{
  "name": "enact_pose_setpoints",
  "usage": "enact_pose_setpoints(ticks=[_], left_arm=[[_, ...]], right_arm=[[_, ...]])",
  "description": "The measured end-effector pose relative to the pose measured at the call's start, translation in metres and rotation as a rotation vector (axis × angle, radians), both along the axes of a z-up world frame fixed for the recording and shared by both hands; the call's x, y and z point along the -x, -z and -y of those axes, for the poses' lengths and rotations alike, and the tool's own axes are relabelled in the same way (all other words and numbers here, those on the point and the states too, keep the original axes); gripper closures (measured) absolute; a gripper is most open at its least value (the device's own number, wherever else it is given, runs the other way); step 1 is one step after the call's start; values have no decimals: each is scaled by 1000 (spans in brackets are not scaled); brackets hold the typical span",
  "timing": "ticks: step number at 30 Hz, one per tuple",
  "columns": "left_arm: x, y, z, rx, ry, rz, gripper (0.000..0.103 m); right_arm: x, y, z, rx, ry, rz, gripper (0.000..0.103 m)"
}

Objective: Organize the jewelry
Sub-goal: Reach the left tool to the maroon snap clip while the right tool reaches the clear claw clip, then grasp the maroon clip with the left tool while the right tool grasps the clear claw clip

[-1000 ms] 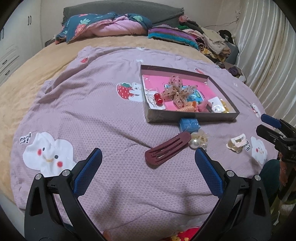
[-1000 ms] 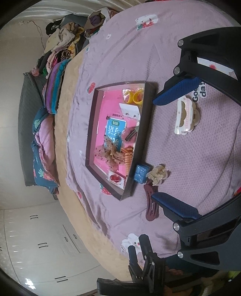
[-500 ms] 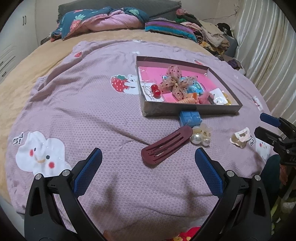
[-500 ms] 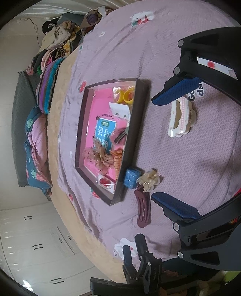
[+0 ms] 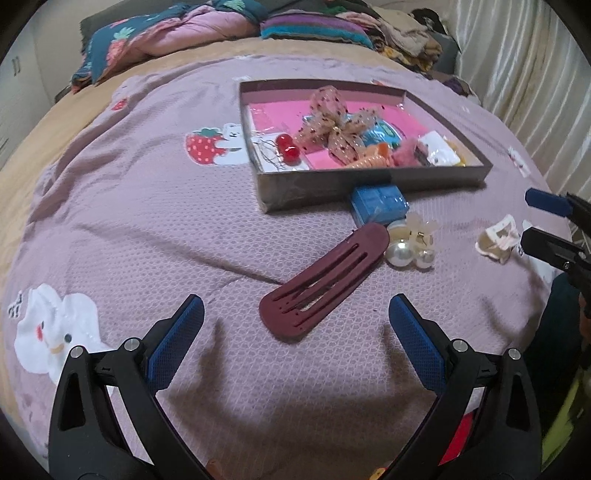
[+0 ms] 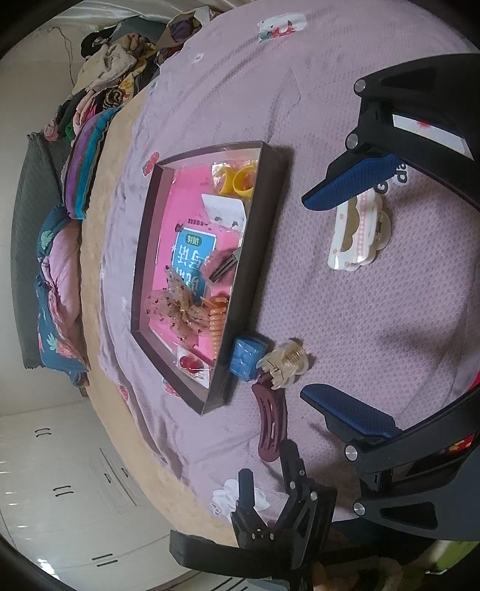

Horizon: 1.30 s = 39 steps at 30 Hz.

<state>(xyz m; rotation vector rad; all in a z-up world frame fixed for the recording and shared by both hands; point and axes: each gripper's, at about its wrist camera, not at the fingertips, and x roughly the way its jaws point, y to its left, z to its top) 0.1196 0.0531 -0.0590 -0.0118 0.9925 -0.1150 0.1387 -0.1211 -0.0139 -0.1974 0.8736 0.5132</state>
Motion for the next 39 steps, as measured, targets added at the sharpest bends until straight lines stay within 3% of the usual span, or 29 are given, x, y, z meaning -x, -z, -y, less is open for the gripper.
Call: enact_pose_setpoints(ticks=[8, 14, 19, 24, 31, 39], left_arm=[[-16, 8, 8, -29, 87, -15, 10], [-24, 17, 17, -7, 147, -43, 35], [-25, 24, 17, 8, 157, -60, 40], [-24, 23, 9, 12, 137, -65, 59], [-14, 22, 4, 14, 129, -74, 71], [-5, 22, -7, 81, 99, -86, 81]], right_arm=[[-9, 8, -4, 11, 0, -22, 9], [-17, 13, -10, 19, -12, -30, 9], [-26, 20, -17, 5, -33, -62, 9], [-32, 30, -35, 16, -88, -89, 10], [-37, 45, -58, 29, -177, -146, 35], [-38, 57, -76, 20, -246, -170, 62]])
